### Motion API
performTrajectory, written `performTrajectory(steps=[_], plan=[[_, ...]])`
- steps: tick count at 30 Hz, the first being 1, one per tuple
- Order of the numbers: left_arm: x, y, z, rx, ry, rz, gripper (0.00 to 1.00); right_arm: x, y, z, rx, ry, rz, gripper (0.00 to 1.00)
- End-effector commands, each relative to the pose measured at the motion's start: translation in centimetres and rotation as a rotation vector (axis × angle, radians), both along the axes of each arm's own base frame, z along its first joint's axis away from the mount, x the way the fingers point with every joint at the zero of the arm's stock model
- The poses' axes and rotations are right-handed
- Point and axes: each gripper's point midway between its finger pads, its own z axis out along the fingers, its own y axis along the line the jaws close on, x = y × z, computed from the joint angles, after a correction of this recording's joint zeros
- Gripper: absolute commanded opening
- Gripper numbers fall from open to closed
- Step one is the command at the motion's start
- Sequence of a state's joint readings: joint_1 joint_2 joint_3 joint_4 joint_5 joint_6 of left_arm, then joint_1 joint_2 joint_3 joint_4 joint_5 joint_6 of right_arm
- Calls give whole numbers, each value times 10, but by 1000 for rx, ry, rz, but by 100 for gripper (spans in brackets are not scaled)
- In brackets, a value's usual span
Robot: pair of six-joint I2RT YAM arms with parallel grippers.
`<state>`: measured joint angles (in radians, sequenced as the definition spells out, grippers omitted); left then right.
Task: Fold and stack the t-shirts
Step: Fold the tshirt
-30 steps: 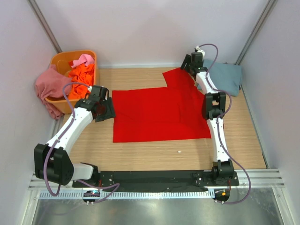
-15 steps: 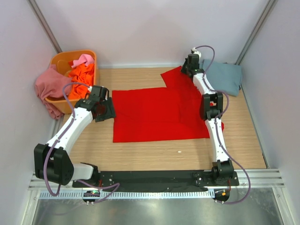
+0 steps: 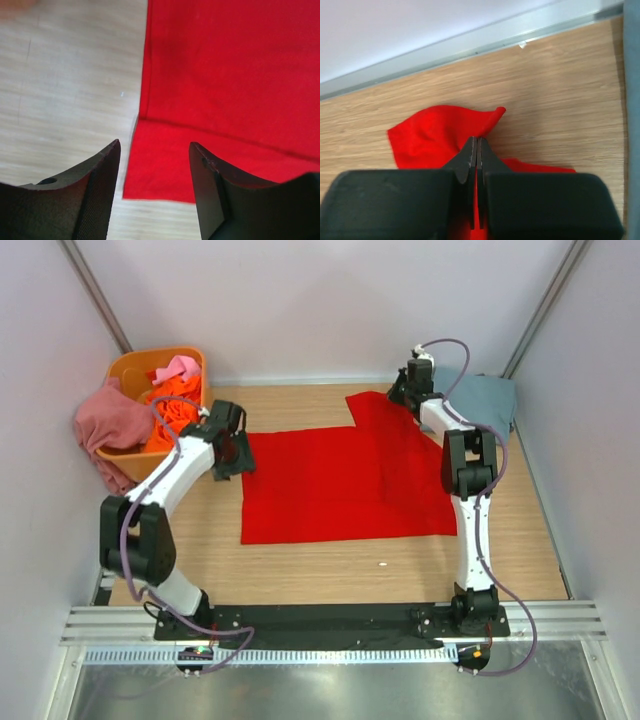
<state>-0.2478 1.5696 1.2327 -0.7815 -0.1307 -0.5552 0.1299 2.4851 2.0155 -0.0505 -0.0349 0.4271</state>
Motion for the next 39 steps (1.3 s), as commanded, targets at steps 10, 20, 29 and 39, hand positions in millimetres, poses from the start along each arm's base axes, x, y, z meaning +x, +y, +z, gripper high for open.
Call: performTrajectory(steps=[10, 20, 29, 39], plan=[[168, 4, -11, 157, -187, 176, 53, -5, 15, 76, 49, -209, 77, 1], [223, 32, -50, 162, -179, 150, 49, -4, 17, 74, 82, -205, 88, 1], [233, 38, -70, 107, -159, 163, 51, -2, 16, 70, 96, -189, 91, 1], [221, 23, -82, 14, -134, 172, 48, 1, 16, 59, 95, -157, 91, 1]])
